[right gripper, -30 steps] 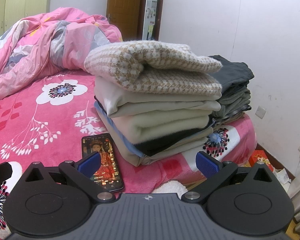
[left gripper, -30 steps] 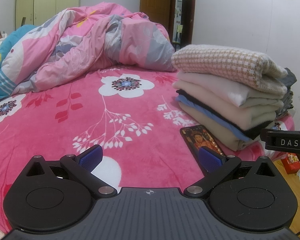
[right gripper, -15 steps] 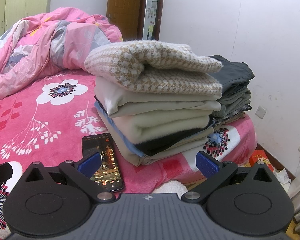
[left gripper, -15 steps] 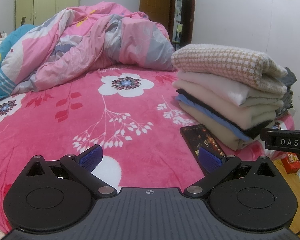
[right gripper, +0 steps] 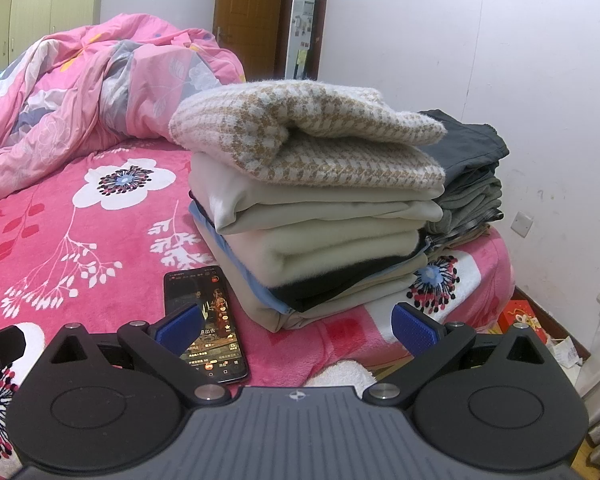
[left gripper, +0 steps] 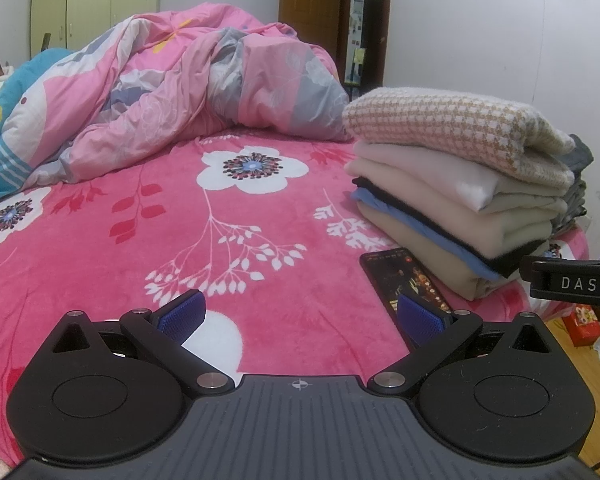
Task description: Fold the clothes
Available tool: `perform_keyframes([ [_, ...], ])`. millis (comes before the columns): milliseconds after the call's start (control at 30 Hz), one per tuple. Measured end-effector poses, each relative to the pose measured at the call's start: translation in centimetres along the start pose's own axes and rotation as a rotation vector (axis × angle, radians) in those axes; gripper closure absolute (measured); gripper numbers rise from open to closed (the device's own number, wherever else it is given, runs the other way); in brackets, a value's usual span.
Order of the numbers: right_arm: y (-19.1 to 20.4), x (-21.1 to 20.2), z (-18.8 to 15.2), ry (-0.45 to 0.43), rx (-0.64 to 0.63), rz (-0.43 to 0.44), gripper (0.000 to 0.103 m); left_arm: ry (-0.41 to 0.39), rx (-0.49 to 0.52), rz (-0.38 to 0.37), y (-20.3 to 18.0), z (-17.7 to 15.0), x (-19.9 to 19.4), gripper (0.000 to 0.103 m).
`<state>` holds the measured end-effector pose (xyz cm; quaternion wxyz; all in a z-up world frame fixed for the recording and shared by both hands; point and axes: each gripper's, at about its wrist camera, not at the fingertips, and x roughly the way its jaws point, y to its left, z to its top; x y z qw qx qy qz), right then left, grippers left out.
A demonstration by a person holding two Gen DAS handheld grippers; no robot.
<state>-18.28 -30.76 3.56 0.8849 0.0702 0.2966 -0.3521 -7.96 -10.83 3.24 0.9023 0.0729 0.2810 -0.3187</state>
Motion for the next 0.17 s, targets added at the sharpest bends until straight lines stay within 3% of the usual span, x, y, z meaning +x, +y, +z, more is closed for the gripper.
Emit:
perform_keyframes([
  [167,0.01,0.04,0.01,0.000,0.000,0.000,0.000,0.000,0.001,-0.001,0.03,-0.03,-0.01,0.000],
])
